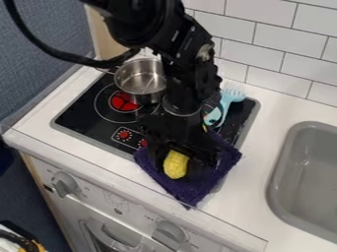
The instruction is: Put the corn in the purple towel
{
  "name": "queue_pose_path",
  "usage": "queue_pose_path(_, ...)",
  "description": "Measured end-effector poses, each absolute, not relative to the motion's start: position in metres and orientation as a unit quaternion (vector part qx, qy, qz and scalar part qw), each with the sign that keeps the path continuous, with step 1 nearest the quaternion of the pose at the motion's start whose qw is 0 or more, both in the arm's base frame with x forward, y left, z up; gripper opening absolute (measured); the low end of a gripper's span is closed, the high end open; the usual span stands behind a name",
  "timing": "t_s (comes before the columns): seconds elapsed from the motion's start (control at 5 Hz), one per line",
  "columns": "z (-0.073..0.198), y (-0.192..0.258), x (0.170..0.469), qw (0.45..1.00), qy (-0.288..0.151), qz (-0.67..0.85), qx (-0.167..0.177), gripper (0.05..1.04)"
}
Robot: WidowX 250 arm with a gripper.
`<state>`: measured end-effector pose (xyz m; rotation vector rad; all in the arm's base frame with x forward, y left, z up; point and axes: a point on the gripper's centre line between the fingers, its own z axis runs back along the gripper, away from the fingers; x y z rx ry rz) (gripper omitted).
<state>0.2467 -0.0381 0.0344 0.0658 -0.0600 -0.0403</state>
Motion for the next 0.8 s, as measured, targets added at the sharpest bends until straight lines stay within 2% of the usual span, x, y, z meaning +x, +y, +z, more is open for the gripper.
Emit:
queue_pose_path(0.2, 0.057, -0.039, 0.248, 0.998, -0.059, -0.020, 0.025, 1.008)
queue_pose_path(0.6, 0.108, -0.029, 0.255, 0.995, -0.102, 0.003, 0.010, 1.001)
queue_pose_path(0.8, 0.110, -0.026, 0.256, 0.995, -0.102, 0.009, 0.002, 1.001)
